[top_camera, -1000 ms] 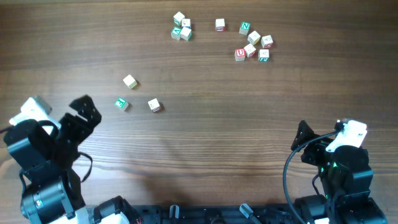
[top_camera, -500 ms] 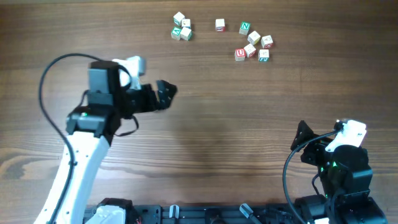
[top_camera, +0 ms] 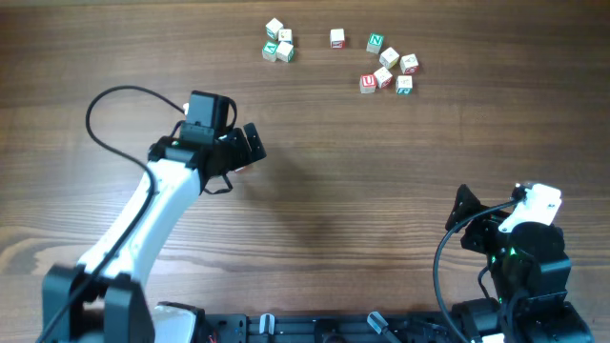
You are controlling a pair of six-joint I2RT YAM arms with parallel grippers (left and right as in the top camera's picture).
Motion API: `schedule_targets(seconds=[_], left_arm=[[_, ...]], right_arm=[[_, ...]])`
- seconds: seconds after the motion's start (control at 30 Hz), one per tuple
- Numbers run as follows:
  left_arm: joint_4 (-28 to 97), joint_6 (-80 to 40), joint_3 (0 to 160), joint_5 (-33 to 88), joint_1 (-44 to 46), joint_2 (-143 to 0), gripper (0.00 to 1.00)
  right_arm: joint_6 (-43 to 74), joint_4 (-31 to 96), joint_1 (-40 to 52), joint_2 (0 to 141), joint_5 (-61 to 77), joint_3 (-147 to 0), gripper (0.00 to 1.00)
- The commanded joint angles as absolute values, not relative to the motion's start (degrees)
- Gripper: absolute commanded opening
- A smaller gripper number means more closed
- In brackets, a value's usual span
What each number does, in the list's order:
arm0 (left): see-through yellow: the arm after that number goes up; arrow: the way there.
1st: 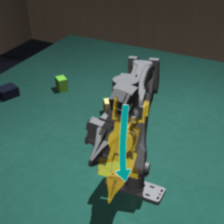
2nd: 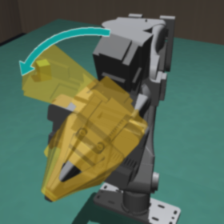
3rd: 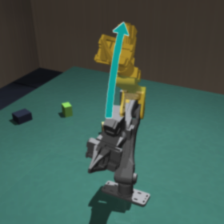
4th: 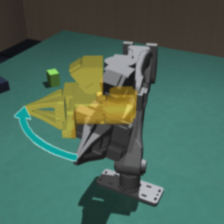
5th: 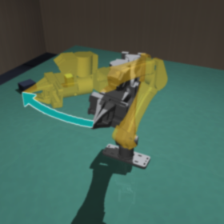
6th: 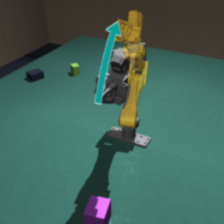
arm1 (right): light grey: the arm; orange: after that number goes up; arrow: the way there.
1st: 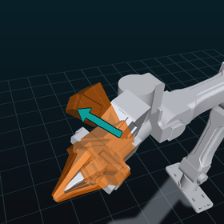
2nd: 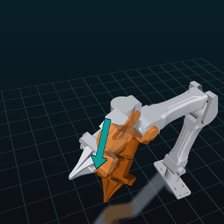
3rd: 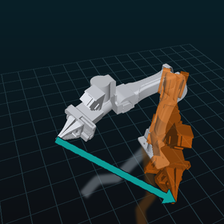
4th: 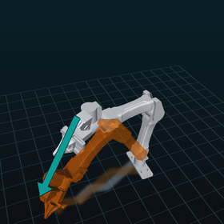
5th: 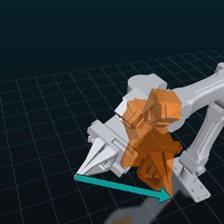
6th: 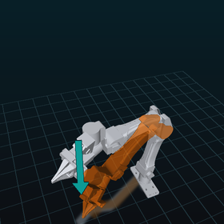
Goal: Form a circle
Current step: 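Reach the left gripper up to the white block below-right of the green block, then close the left gripper on the white picture block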
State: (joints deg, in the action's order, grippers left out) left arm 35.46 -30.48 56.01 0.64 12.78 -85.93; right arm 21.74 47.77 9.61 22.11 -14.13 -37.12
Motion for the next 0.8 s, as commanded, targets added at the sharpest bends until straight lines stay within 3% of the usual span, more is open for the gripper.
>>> schedule_targets(seconds=[0.0, 0.37, 0.4, 0.47, 0.63, 0.7, 0.73, 0.77], left_arm=[[35.1, -41.0, 56.8, -3.5, 13.6, -90.4, 1.00], [31.2, -44.4, 56.8, -6.6, 15.2, -97.1, 0.91], [30.6, -44.3, 56.8, -7.1, 15.2, -97.6, 0.85], [28.6, -43.7, 56.8, -7.2, 15.2, -98.3, 0.64], [27.7, -43.7, 56.8, -7.2, 15.2, -100.2, 0.61], [27.7, -43.7, 56.8, -7.2, 15.2, -101.3, 0.69], [27.6, -43.7, 56.8, -7.2, 15.2, -101.7, 0.68], [27.6, -43.8, 56.8, -7.2, 15.2, -102.0, 0.60]], right_arm=[[21.2, 47.7, 9.7, 22.4, -13.6, -36.9, 1.00], [21.2, 47.7, 9.7, 22.4, -13.6, -36.9, 1.00], [21.2, 47.7, 9.7, 22.4, -13.6, -36.9, 1.00], [21.2, 47.7, 9.7, 22.4, -13.6, -36.9, 1.00], [21.2, 47.7, 9.7, 22.4, -13.6, -36.9, 1.00], [21.2, 47.7, 9.7, 22.4, -13.6, -36.9, 1.00], [21.1, 47.7, 9.7, 22.4, -13.6, -36.9, 1.00], [21.2, 47.7, 9.7, 22.4, -13.6, -36.9, 1.00]])
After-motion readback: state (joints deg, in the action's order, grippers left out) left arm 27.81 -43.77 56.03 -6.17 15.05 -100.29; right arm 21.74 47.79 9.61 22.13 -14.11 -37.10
